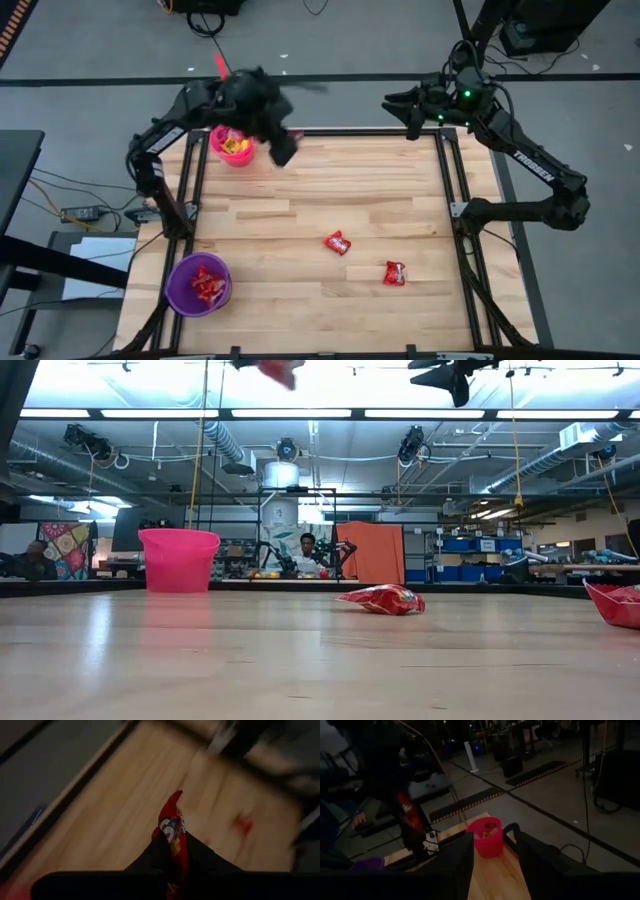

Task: Sort candy by brand, put in halloween buckets
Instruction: Put the red candy into the violet bucket

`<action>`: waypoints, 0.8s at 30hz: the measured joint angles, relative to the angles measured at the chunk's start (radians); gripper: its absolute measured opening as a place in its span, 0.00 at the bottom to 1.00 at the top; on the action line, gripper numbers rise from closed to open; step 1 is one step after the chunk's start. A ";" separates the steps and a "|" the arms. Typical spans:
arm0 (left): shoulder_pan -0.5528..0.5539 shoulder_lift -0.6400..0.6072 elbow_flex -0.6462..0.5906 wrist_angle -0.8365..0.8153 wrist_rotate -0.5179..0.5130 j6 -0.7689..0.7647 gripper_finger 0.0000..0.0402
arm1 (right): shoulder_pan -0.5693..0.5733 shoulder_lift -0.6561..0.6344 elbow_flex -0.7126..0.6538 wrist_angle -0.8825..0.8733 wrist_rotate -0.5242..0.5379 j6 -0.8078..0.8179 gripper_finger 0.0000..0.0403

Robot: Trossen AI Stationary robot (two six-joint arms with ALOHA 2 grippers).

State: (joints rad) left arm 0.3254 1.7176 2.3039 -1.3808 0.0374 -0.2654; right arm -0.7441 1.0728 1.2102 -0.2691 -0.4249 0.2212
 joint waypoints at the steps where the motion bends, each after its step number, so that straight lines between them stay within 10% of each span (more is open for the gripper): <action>1: -0.028 0.000 0.014 -0.081 -0.050 -0.030 0.08 | 0.000 0.000 0.000 0.001 0.000 -0.008 0.40; 24: -0.682 -0.159 -0.571 -0.193 -0.126 -1.215 0.08 | -0.014 0.002 0.000 -0.006 -0.167 -0.042 0.40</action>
State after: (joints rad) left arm -0.3570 1.5583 1.7324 -1.5734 -0.0891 -1.4806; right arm -0.7584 1.0748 1.2102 -0.2755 -0.5914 0.1795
